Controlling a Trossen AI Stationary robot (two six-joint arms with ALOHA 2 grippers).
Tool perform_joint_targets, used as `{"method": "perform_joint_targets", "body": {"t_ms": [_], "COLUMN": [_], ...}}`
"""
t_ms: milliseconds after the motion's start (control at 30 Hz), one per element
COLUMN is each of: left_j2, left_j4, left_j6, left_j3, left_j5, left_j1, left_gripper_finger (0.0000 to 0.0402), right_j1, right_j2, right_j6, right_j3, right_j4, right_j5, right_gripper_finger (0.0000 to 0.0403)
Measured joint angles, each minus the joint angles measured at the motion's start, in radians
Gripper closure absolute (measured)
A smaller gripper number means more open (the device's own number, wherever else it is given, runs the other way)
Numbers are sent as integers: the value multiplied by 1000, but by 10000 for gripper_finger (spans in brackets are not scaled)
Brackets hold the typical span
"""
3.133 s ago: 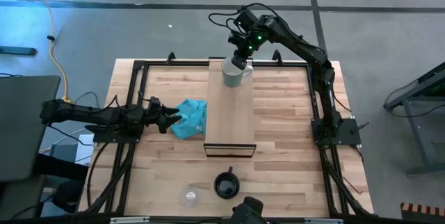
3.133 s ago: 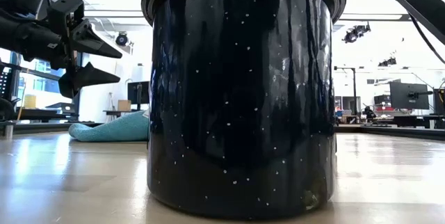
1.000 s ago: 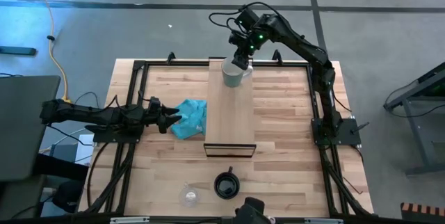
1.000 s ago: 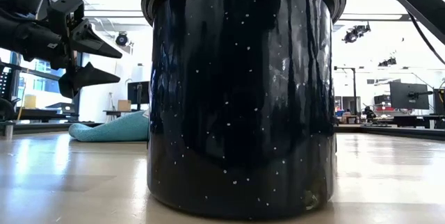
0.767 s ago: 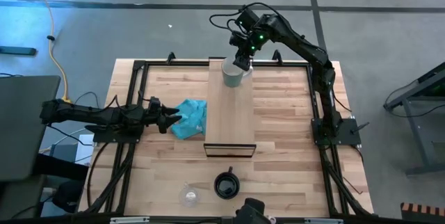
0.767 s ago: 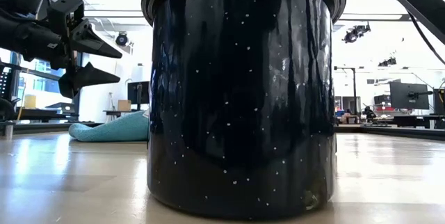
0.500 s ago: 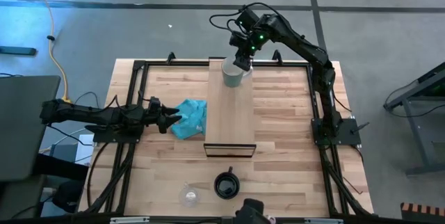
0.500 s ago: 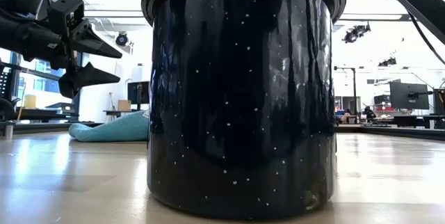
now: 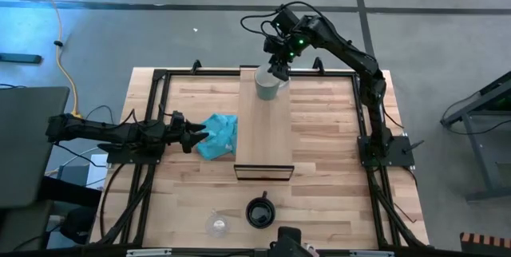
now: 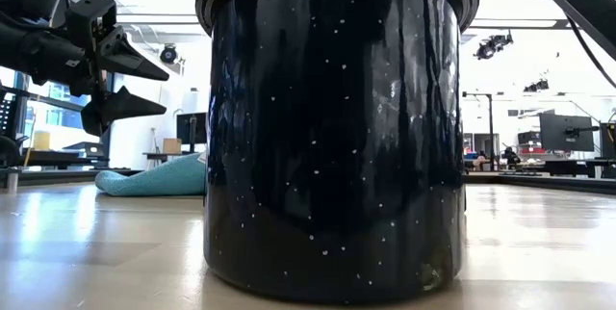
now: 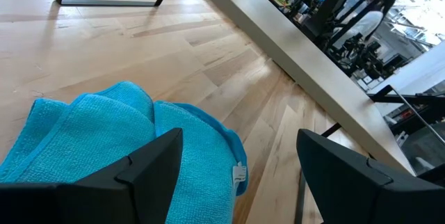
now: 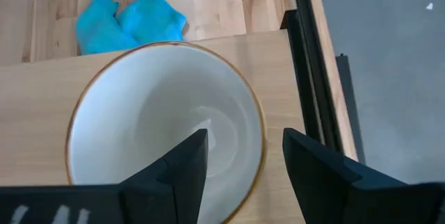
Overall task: Stack small to large cups/mugs on shelf
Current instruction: Put the black mug on the shelf
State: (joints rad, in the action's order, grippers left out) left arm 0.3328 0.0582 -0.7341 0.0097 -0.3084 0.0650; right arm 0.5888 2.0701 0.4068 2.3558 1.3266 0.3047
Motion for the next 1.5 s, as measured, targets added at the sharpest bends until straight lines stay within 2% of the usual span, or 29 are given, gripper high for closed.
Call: {"method": "perform_joint_targets", "body": {"t_ms": [600, 1367, 1500], "left_j2": [0, -1, -1], "left_j4": [0, 1, 1], "left_j6": [0, -6, -90], "left_j3": [0, 0, 0], "left_j5": [0, 0, 3], "left_j1": [0, 0, 0], "left_gripper_finger": [131, 131, 131], "right_j1": [0, 0, 0], "right_j2": [-105, -372, -421], "right_j6": [5, -6, -7], "right_j3": [0, 0, 0], "right_j4": [0, 82, 91], "right_j5": [-10, -6, 31], "right_gripper_finger": [224, 224, 224]}}
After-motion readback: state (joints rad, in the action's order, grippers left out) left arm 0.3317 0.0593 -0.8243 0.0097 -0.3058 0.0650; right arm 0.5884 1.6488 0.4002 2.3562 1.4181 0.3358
